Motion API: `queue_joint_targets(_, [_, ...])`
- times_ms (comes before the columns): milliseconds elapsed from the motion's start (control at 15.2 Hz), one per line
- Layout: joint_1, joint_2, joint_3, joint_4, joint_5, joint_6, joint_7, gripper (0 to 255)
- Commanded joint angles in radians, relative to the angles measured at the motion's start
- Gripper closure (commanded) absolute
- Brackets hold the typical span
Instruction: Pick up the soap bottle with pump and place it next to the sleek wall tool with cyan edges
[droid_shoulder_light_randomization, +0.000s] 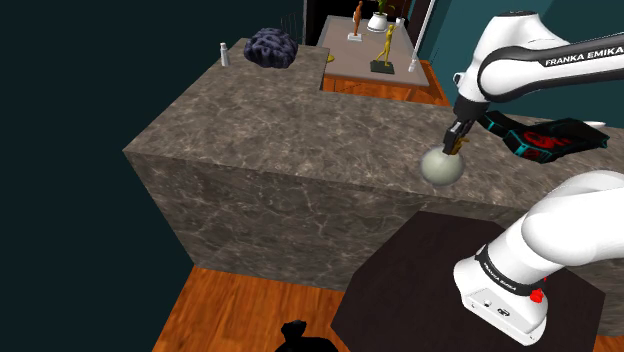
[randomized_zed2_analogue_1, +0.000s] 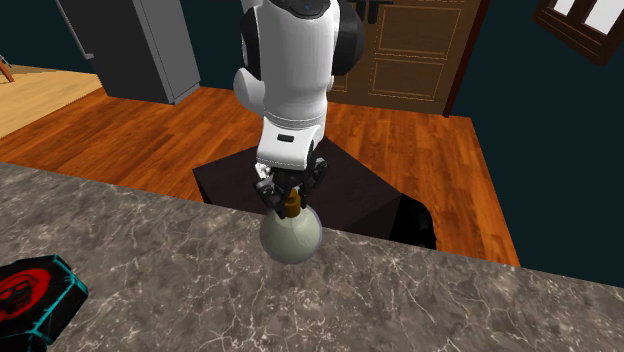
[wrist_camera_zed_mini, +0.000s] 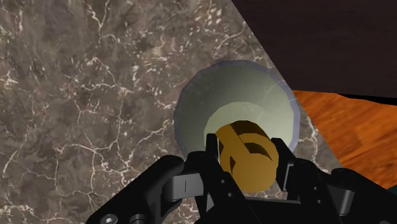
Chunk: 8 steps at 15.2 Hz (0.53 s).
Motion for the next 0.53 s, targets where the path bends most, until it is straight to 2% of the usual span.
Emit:
queue_joint_targets(0, [0.001,-0.012,0.005,0.013,0.004,-0.025,-0.001,255])
queue_joint_targets(462, [0.006,-0.054,0.024,0.083,0.023,-0.137,-0.009,255])
